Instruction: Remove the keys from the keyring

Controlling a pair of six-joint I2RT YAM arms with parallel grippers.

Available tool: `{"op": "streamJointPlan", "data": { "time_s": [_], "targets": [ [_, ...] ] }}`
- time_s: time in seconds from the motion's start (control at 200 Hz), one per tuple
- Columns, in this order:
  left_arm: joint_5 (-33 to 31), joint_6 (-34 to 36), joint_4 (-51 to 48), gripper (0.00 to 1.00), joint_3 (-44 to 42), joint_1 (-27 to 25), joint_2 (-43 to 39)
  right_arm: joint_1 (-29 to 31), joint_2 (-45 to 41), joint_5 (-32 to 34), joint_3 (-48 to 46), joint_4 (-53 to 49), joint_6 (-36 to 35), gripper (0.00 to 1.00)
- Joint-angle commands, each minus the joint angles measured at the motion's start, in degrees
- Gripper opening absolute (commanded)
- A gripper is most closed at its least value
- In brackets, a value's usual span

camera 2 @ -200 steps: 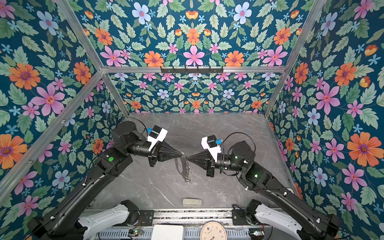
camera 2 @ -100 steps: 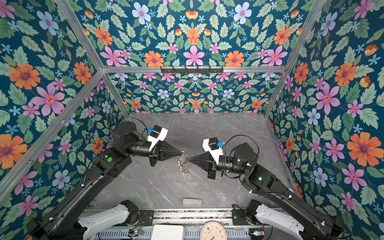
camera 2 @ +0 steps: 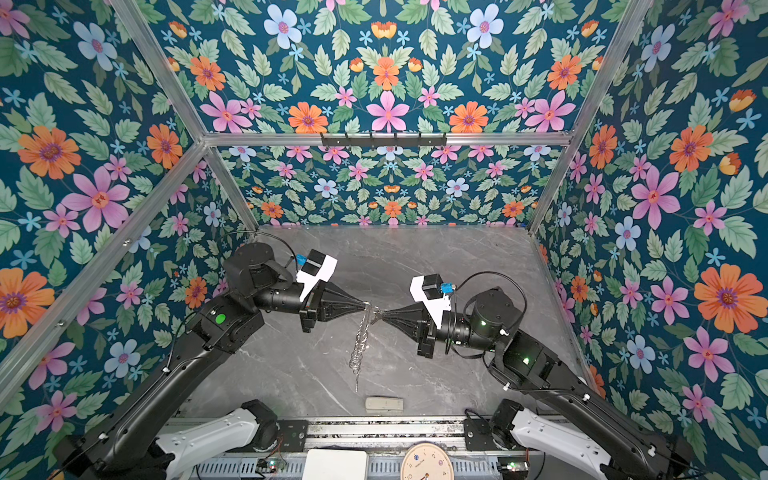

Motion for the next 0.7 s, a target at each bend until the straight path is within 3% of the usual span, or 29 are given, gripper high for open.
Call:
{"op": "streamJointPlan", "data": {
  "time_s": [0.0,0.695],
  "targets": [
    [-1.56,0.14,0.69,0.00,0.67,0.14,0.17,0.08,-0.53,0.41,0.52,1.13,-0.82,0.00],
    [0.05,1.30,-1.82,0.00,0.45,0.13,0.76,0.11,1.56,5.88,5.10,-1.23,-4.42,0.00]
  ]
}}
